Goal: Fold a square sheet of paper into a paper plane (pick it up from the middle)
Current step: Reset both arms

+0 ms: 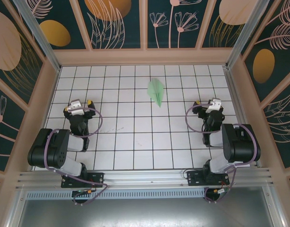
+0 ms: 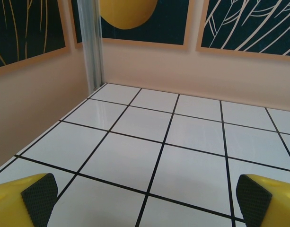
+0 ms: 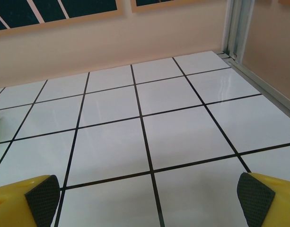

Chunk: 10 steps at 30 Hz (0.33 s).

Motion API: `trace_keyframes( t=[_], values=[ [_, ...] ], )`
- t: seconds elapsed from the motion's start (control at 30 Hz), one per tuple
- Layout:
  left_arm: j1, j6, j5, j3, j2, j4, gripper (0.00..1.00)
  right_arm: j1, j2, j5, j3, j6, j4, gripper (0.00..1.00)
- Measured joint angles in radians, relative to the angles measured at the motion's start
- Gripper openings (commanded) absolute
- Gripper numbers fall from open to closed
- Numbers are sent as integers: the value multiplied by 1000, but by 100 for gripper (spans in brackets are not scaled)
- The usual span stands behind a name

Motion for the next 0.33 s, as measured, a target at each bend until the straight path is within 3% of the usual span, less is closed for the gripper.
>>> trace_keyframes(
  t=[0.33],
  values=[
    [0, 0, 0, 6, 2, -12, 99, 0, 0, -1, 0, 0, 3, 99]
  ],
)
